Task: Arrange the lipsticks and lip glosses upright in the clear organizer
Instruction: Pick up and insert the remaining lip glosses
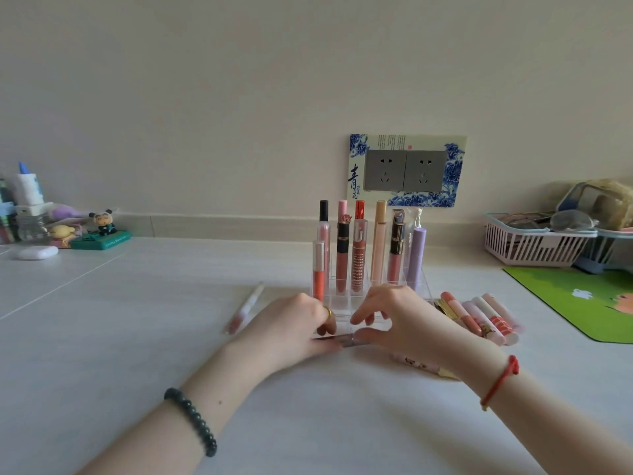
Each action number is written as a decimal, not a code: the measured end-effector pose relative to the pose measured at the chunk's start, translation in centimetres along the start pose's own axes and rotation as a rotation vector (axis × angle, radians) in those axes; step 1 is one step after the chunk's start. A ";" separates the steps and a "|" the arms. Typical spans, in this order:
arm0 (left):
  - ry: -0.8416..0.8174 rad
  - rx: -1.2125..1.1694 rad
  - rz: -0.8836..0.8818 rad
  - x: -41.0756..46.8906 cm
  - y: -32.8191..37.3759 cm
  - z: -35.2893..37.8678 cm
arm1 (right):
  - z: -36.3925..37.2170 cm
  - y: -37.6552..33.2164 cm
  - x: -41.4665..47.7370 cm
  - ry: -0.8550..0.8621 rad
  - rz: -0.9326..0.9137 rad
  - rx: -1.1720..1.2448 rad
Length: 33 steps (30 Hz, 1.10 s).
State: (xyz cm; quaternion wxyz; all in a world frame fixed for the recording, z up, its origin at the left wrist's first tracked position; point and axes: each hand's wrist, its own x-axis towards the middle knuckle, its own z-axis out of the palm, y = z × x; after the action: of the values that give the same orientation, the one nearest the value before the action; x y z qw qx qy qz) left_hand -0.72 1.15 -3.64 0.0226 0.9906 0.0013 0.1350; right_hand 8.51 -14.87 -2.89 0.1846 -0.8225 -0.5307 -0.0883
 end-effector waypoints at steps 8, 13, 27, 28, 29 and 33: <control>0.002 -0.046 0.034 -0.1 0.3 0.6 | -0.1 -0.8 -0.4 -0.088 0.004 -0.107; 0.001 -0.127 0.044 0.0 0.2 0.7 | -0.1 -0.8 -0.5 -0.085 -0.026 -0.129; 0.390 -0.634 0.013 0.1 -0.6 -0.2 | -1.3 -0.7 0.2 0.266 0.059 0.484; 0.427 -0.666 -0.004 0.2 -0.6 -0.2 | -1.2 -1.0 0.4 0.311 0.073 0.588; 0.461 -0.698 -0.023 0.2 -0.5 -0.3 | -1.1 -1.3 0.5 0.354 0.083 0.683; 0.543 -0.841 -0.130 0.5 -0.3 -0.4 | -0.8 -2.9 1.6 0.451 0.112 0.915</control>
State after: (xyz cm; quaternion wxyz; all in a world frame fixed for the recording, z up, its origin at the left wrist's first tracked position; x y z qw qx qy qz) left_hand -0.30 1.49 -3.14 0.4267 0.8229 0.0141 0.3750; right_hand 6.61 -12.82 -1.04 0.6399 -0.6451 -0.4173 -0.0123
